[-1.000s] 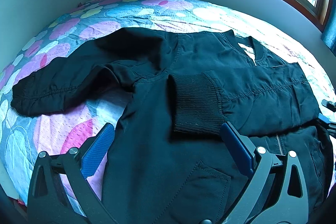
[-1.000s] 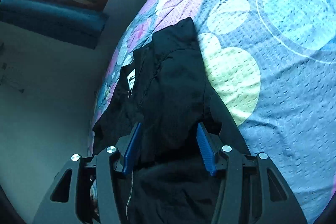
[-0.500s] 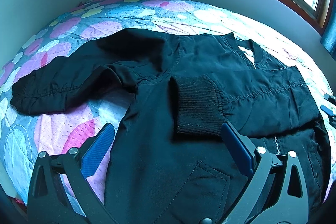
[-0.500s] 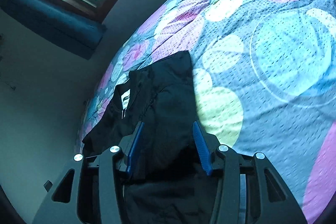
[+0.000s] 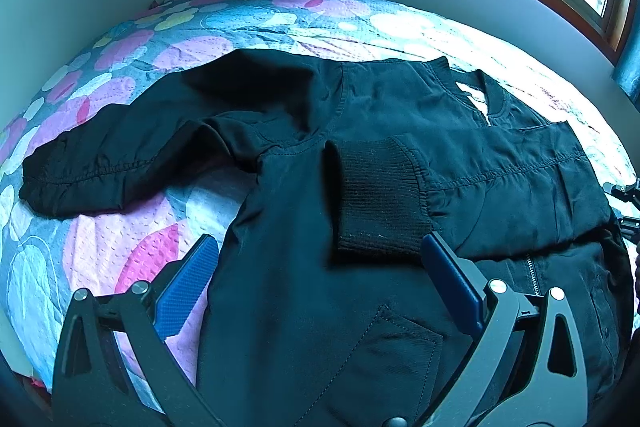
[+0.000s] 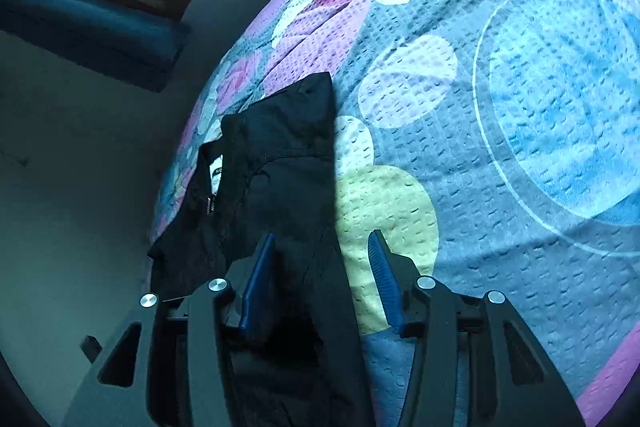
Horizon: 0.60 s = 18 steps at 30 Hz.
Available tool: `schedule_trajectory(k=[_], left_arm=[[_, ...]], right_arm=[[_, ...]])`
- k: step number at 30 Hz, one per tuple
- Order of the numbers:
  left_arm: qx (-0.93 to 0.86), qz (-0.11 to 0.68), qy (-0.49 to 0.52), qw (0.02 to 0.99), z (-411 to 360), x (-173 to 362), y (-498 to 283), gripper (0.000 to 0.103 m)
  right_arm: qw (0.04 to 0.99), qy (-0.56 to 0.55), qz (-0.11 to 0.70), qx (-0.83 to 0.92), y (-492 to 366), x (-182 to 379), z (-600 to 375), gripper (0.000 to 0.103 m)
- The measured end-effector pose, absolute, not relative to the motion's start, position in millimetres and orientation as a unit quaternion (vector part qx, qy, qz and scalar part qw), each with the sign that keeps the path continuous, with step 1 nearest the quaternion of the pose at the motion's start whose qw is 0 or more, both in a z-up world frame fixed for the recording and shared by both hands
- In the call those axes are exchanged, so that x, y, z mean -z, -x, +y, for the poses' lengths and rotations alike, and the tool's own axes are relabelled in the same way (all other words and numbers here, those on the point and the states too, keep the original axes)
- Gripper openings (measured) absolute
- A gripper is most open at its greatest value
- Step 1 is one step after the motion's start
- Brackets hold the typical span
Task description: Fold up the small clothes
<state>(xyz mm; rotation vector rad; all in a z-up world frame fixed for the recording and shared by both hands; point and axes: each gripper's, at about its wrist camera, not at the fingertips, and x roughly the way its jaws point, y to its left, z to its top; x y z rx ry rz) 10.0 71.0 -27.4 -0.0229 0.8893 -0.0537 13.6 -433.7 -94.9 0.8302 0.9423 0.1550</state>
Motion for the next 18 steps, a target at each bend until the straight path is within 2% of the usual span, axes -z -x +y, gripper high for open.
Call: schedule_trajectory(k=[4,5,6,7,8,12,14,17,18], left_arm=[[0.026,0.436,0.009,0.900,68.1,31.6,-11.3,0.101],[0.026,0.438,0.008,0.899,67.2,32.5,-11.6,0.101],[0.027,0.439,0.007,0.898,66.4,33.3,-11.4,0.101],[0.027,0.439,0.007,0.898,65.8,33.6,-11.3,0.101],[0.028,0.438,0.006,0.898,65.4,33.7,-11.0,0.101],[0.028,0.438,0.008,0.898,66.8,34.3,-11.8,0.101],[0.027,0.439,0.009,0.898,68.1,35.0,-12.1,0.101],[0.026,0.443,0.010,0.896,68.6,37.6,-14.6,0.101],[0.026,0.444,0.010,0.896,68.9,38.4,-15.1,0.101]], right_arm=[[0.826,-0.325,0.453,-0.085,-22.3,83.5,-406.3,0.049],[0.828,-0.312,0.458,-0.086,-26.0,83.2,-400.0,0.044],[0.829,-0.300,0.464,-0.082,-28.0,84.4,-396.3,0.030],[0.831,-0.285,0.472,-0.074,-28.9,86.6,-394.4,0.027],[0.832,-0.277,0.476,-0.070,-28.6,89.6,-395.3,0.019],[0.826,-0.315,0.465,-0.046,-18.9,109.1,-423.9,0.010],[0.809,-0.374,0.448,-0.068,-12.8,122.4,-443.1,0.010],[0.810,-0.376,0.441,-0.085,-12.2,123.7,-447.3,0.013],[0.808,-0.379,0.443,-0.088,-12.3,121.8,-448.9,0.018]])
